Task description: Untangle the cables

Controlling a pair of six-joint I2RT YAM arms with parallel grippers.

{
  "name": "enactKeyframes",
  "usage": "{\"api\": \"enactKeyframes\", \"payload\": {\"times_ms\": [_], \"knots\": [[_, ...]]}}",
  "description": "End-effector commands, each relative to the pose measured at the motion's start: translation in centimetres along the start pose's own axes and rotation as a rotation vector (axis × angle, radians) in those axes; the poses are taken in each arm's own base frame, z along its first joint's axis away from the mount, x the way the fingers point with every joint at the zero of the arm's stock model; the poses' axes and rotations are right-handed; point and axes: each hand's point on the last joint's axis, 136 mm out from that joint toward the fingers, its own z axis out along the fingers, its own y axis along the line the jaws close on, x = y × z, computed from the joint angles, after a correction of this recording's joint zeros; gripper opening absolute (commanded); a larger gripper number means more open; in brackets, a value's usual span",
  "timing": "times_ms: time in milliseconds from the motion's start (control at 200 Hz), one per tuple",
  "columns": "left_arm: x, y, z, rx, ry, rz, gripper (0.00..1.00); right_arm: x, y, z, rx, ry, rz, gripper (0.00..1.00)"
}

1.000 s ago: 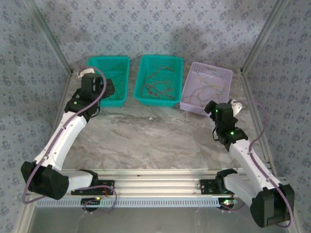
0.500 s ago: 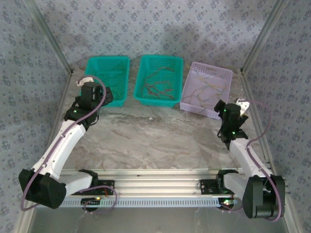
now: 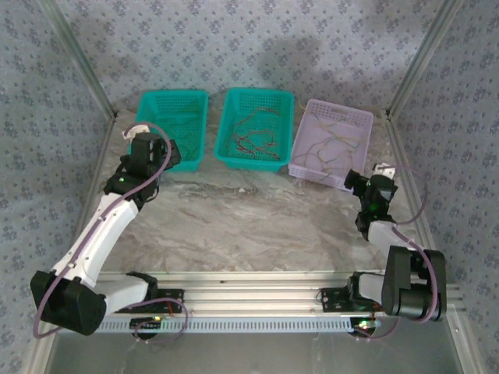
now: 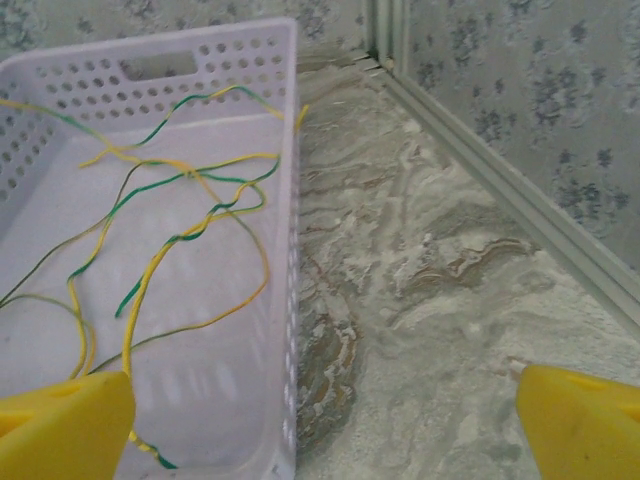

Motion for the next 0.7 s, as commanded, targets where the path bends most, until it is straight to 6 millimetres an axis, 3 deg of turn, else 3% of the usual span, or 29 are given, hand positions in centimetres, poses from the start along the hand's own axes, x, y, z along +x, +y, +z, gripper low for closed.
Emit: {"api": "enactKeyframes", "payload": {"times_ms": [0, 100, 255, 335, 405, 695], "knots": [[-0.5, -0.1, -0.3, 0.002, -0.021, -0.006, 1.00, -1.5, 0.4, 0.5, -0.020, -0.043, -0.026, 1.00], [-0.5, 0.0, -0.3, -0.004, -0.027, -0.006, 1.00, 0.7, 1.0, 1.3, -0.045, -0.003, -0.060, 1.00], [-0.3, 0.2, -0.3, -0.024, -0.035, 0.001, 1.00, 2.4, 3.5, 2.0, -0.095, -0.025, -0.163, 1.00], [0.0, 0.1, -0.2, -0.042, -0.044, 0.025, 1.00, 4.2, 5.5, 2.9, -0.147, -0.008, -0.247, 1.00], [0.2, 0.6, -0.1, -0.102, -0.051, 0.050, 1.00, 4.2, 5.1, 2.8, -0.125, 0.008, -0.244, 1.00], [2.8, -0.3, 1.3, -0.060, -0.012, 0.130, 1.00, 4.0, 5.2, 2.9, -0.148, 0.002, -0.231, 1.00]]}}
